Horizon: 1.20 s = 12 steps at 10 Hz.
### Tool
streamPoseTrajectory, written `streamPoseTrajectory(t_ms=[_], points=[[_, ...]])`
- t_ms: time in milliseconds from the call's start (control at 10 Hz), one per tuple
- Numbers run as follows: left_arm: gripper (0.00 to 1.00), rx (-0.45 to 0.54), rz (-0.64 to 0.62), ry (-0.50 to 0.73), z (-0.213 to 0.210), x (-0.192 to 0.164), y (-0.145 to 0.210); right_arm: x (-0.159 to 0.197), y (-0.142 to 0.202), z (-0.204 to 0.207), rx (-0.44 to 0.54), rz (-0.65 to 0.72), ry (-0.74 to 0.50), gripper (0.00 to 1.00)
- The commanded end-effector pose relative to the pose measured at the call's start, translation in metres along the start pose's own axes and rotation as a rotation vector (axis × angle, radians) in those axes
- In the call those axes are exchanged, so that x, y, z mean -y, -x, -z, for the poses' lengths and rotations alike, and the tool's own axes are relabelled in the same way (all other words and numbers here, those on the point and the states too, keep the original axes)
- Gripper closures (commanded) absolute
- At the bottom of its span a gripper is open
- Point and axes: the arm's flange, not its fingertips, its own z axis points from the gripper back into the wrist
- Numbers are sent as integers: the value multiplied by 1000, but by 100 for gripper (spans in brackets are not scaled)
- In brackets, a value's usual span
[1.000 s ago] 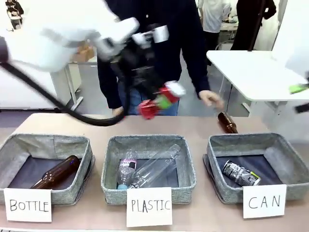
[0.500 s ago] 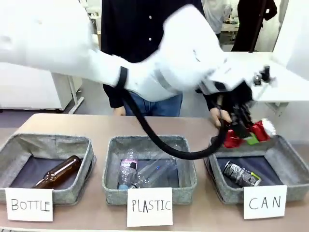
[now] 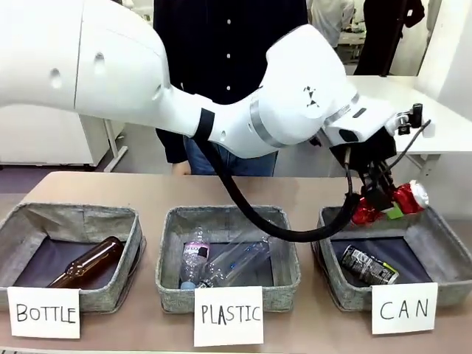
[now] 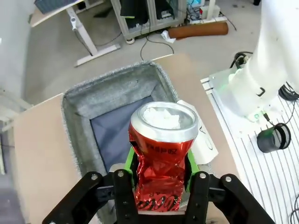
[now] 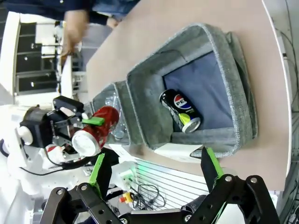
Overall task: Sort the can waste into the basket.
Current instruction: Pick up the can waste from the table and place it in the right Fabric basket.
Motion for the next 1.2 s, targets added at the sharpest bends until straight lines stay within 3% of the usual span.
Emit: streamPoseTrajectory(t_ms=[0, 100, 200, 300, 800, 1100], points=[[56, 15, 5, -3, 20, -4, 13, 0, -1, -3, 5, 8, 2, 0], [56, 15, 12, 18, 20, -4, 13, 0, -1, -3, 5, 8, 2, 0], [7, 18, 24, 13, 16, -6, 12, 0, -1, -3, 5, 8, 2, 0], [0, 23, 26, 15, 10, -9, 10, 0, -1, -3, 5, 8, 2, 0], [0, 12, 13, -15, -5, -19, 8, 0, -1, -3, 5, 8, 2, 0], [0, -64, -205, 14, -64, -10, 34, -29, 0, 7, -3, -66, -16, 0]])
